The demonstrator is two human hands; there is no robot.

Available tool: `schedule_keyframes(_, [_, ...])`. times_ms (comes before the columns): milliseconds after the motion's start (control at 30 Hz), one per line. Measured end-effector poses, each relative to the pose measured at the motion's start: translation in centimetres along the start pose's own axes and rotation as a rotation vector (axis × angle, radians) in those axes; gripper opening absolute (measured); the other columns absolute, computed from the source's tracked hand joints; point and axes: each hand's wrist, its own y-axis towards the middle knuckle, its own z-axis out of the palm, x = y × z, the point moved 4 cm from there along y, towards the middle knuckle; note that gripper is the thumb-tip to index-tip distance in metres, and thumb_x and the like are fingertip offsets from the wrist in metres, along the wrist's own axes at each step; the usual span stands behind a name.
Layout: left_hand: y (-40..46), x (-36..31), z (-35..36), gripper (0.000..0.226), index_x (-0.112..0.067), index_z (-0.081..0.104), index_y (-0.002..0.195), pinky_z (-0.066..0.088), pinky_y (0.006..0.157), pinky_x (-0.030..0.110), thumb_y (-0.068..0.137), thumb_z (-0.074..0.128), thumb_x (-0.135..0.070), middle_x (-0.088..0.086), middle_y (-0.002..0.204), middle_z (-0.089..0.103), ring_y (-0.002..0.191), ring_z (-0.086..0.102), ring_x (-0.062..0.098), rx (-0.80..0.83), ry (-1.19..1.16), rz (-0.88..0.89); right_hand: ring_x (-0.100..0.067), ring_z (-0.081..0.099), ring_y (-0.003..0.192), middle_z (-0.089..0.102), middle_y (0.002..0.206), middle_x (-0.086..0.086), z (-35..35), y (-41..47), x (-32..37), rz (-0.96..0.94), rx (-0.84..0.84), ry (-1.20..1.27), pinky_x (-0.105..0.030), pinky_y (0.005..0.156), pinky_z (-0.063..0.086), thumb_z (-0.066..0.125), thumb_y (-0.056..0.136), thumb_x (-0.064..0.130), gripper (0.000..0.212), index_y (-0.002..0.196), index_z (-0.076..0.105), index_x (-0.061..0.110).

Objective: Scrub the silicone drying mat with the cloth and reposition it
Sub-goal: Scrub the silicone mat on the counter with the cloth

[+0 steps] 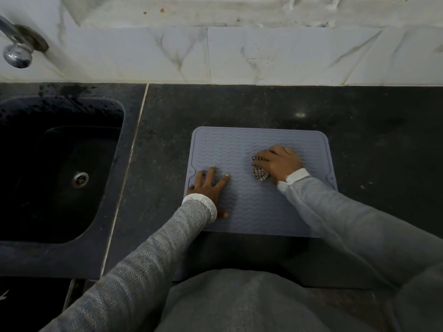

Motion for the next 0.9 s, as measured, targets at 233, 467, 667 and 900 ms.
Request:
schedule_keyframes(233, [0.1, -0.1, 0.1, 0.112, -0.040, -0.007, 0.146, 0.021, 0.108, 0.057, 0.068, 0.072, -0.057, 0.003, 0.153, -0.021, 0.140, -0.013, 0.037, 0.009, 0.017, -0.020, -0.028, 0.026, 0.133, 0.028, 0.150, 0.001, 0.9, 3.2, 4.8, -0.077, 0.046, -0.054, -0.043, 0.104, 0.025, 0.055, 0.089, 0.026, 0.054, 0.140, 0.036, 0.028])
schedule_keyframes(467, [0.1, 0.2, 0.3, 0.112, -0.041, -0.006, 0.146, 0.021, 0.108, 0.058, 0.068, 0.073, -0.055, 0.002, 0.153, -0.020, 0.140, -0.013, 0.035, -0.007, -0.024, -0.001, -0.033, 0.053, 0.114, 0.056, 0.132, -0.005, 1.0, -1.0, -0.2, -0.058, 0.004, -0.075, -0.046, 0.088, 0.042, 0.073, 0.076, 0.018, 0.049, 0.123, 0.060, 0.021])
schedule_keyframes(667, [0.2, 0.0, 0.3, 0.113, -0.042, -0.008, 0.145, 0.020, 0.108, 0.058, 0.068, 0.073, -0.056, 0.002, 0.153, -0.021, 0.140, -0.014, 0.035, 0.010, -0.018, -0.013, -0.028, 0.037, 0.125, 0.047, 0.139, -0.001, 0.2, 1.6, 2.3, -0.045, -0.086, 0.076, -0.044, 0.098, 0.029, 0.055, 0.086, 0.018, 0.043, 0.128, 0.053, 0.022])
schedule_keyframes(900, [0.1, 0.1, 0.2, 0.112, -0.041, -0.008, 0.146, 0.019, 0.108, 0.059, 0.069, 0.072, -0.056, 0.002, 0.153, -0.021, 0.140, -0.013, 0.035, 0.013, -0.018, -0.012, -0.025, 0.025, 0.134, 0.030, 0.150, 0.002, 1.2, 1.5, 1.5, -0.062, 0.009, -0.033, -0.042, 0.106, 0.022, 0.051, 0.092, 0.024, 0.050, 0.140, 0.037, 0.027])
